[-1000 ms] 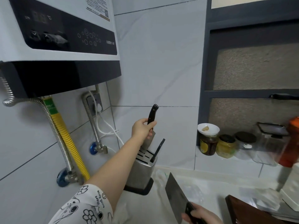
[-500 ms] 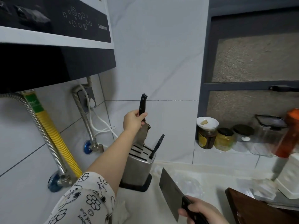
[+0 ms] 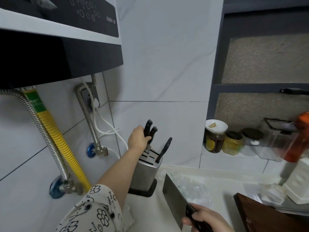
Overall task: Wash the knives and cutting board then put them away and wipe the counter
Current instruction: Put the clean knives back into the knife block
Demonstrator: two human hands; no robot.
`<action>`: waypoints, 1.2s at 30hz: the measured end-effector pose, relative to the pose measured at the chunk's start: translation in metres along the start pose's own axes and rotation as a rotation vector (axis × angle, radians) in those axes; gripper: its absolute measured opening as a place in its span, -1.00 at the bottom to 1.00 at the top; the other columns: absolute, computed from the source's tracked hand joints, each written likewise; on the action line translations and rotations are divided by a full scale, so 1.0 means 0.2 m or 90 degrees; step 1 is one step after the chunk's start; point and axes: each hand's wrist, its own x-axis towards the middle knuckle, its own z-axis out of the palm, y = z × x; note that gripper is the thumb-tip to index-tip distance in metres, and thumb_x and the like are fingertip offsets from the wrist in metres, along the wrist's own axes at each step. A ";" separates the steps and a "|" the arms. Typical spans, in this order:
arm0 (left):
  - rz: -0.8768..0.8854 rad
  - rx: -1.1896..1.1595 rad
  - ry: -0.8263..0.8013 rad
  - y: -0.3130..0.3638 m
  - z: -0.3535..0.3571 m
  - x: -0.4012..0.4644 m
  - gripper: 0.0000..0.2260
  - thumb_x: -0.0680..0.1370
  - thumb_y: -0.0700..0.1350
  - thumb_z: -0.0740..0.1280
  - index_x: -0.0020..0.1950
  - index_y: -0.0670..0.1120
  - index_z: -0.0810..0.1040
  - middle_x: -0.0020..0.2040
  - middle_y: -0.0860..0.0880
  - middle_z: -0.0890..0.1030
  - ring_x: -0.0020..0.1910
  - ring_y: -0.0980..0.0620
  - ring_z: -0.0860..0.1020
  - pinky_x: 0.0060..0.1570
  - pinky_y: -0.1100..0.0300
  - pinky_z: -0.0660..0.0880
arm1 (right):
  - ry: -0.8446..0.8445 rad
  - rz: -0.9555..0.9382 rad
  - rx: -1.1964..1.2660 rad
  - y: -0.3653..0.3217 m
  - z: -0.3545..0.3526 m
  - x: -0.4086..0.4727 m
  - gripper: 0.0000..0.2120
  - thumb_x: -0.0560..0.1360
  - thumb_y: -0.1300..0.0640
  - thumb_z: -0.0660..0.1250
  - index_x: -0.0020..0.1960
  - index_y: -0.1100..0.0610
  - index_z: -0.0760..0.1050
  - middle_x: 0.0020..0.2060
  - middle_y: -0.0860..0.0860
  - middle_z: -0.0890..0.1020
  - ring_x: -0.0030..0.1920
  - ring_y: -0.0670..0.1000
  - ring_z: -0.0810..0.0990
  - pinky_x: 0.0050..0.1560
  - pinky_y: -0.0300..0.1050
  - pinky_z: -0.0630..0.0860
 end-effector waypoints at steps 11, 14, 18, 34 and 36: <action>-0.048 -0.098 -0.087 -0.04 -0.01 -0.15 -0.64 0.55 -0.27 0.26 0.33 -0.30 0.34 0.18 -0.21 0.49 0.14 -0.17 0.50 -0.07 0.19 0.34 | 0.015 0.044 0.008 0.01 0.05 0.04 -0.72 0.46 0.38 0.16 0.11 0.34 0.54 -0.24 0.32 0.57 -0.49 0.10 0.43 -0.58 -0.19 0.32; -0.043 -0.233 -0.071 -0.02 -0.02 -0.32 -0.63 0.54 -0.24 0.27 0.35 -0.20 0.38 0.09 -0.09 0.51 -0.02 -0.03 0.52 -0.06 0.19 0.44 | 0.026 0.023 -0.042 0.01 0.09 0.03 -0.61 0.26 0.33 0.32 0.09 0.28 0.57 -0.26 0.29 0.59 -0.50 0.08 0.43 -0.57 -0.24 0.27; -0.124 -0.395 -0.097 -0.14 0.00 -0.59 -0.71 0.54 -0.10 0.33 0.25 -0.10 0.51 0.01 -0.05 0.60 -0.01 -0.02 0.59 0.03 -0.09 0.59 | 0.037 -0.052 -0.175 0.00 0.16 0.04 -0.40 0.01 0.15 0.42 0.07 0.05 0.60 -0.22 0.36 0.58 -0.42 0.10 0.42 -0.51 -0.22 0.26; -0.342 -0.727 -0.255 -0.23 -0.13 -0.69 -0.76 0.55 -0.33 0.25 0.21 -0.27 0.52 0.04 -0.31 0.63 -0.22 -0.14 0.67 -0.30 0.07 0.63 | -0.002 -0.126 -0.385 0.00 0.42 0.26 -0.66 0.48 0.24 0.30 0.24 0.04 0.48 -0.24 0.09 0.56 -0.36 -0.05 0.55 -0.33 -0.27 0.46; -0.362 -0.728 -0.240 -0.22 -0.14 -0.68 -0.73 0.55 -0.34 0.25 0.25 -0.32 0.48 0.01 -0.32 0.63 -0.27 -0.13 0.67 -0.35 0.10 0.62 | -0.027 -0.122 -0.291 -0.01 0.43 0.23 -0.72 0.53 0.23 0.20 0.22 0.14 0.48 -0.17 0.17 0.61 -0.36 0.01 0.60 -0.42 -0.20 0.48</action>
